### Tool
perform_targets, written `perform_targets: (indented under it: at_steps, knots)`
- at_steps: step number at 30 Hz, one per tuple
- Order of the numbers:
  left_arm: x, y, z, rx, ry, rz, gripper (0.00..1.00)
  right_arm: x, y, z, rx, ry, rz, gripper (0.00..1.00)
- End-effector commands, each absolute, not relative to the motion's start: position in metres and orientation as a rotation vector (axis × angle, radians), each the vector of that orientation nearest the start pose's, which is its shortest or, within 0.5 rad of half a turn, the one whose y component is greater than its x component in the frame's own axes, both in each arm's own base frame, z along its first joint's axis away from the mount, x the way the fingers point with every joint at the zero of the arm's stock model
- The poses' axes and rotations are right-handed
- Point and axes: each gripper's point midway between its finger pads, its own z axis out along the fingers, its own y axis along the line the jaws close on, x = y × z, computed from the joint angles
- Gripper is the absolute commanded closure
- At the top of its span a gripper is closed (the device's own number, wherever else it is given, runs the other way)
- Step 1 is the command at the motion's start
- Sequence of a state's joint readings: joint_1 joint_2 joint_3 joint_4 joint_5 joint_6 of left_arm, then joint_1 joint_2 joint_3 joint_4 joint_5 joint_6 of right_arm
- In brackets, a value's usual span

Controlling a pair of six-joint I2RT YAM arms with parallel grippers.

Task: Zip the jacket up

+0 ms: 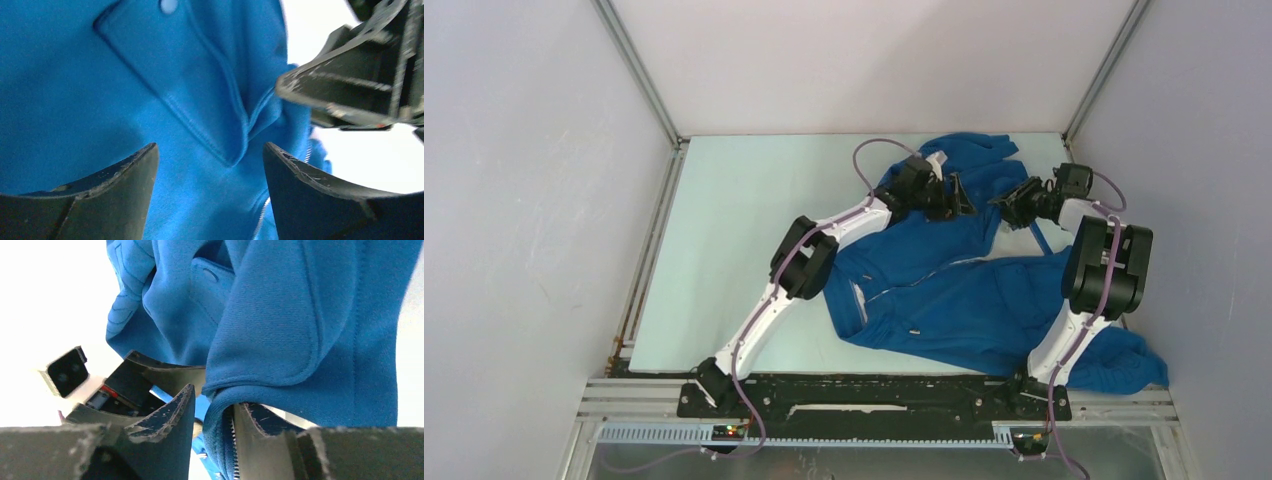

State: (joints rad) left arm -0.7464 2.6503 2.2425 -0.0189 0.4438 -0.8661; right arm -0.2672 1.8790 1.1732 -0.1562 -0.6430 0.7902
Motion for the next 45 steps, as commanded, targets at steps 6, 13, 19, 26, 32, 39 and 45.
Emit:
perform_targets:
  at_steps: [6, 13, 19, 26, 32, 39, 45]
  knots:
    - [0.4, -0.564, 0.141, 0.472, 2.123, -1.33, 0.09, 0.447, 0.026, 0.101, 1.024, 2.223, 1.136, 0.65]
    - [0.396, -0.566, 0.146, 0.578, 2.069, -1.287, 0.04, 0.438, 0.017, 0.094, 0.966, 2.267, 1.102, 0.66]
    - [0.395, -0.573, 0.141, 0.607, 2.046, -1.223, 0.02, 0.428, 0.019, 0.09, 0.919, 2.319, 1.035, 0.64]
    - [0.395, -0.581, 0.14, 0.628, 2.05, -1.225, 0.02, 0.426, 0.031, 0.102, 0.839, 2.326, 1.051, 0.61]
    - [0.392, -0.583, 0.141, 0.657, 2.029, -1.253, 0.01, 0.427, 0.036, 0.105, 0.824, 2.32, 1.078, 0.61]
    - [0.416, -0.568, 0.13, 0.526, 2.083, -1.259, 0.56, 0.427, 0.032, 0.112, 0.812, 2.3, 1.073, 0.58]
    - [0.414, -0.571, 0.14, 0.54, 2.044, -1.314, 0.9, 0.426, 0.021, 0.117, 0.777, 2.274, 1.059, 0.51]
